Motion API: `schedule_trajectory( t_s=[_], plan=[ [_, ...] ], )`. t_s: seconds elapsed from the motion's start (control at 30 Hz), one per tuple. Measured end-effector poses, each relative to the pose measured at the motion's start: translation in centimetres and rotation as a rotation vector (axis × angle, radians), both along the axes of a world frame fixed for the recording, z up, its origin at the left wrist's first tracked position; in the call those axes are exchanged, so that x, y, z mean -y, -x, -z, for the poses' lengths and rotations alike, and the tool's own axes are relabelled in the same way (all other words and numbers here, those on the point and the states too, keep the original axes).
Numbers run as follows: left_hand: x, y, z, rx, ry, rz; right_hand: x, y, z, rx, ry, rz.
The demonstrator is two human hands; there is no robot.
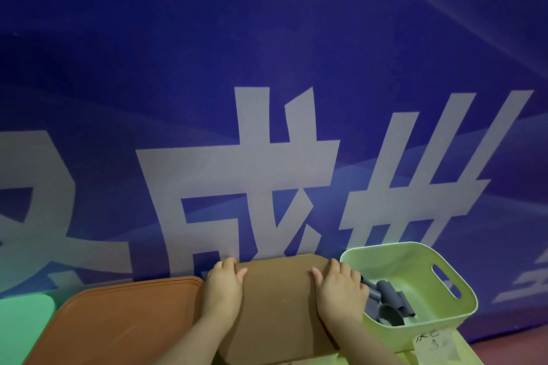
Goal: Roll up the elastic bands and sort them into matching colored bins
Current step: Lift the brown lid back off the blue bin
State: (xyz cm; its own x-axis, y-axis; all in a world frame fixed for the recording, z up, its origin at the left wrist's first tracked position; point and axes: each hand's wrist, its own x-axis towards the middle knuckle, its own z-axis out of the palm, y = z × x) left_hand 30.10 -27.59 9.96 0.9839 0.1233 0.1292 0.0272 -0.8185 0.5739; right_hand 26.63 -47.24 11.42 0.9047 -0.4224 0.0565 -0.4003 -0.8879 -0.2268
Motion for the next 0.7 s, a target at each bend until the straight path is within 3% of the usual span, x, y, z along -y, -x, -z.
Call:
schedule_trajectory(
  t_s=[0.7],
  plan=[
    [0.6,-0.3,0.5,0.0,-0.113,-0.034,0.1,-1.3,0.7,-0.05,0.081,-0.062]
  ],
)
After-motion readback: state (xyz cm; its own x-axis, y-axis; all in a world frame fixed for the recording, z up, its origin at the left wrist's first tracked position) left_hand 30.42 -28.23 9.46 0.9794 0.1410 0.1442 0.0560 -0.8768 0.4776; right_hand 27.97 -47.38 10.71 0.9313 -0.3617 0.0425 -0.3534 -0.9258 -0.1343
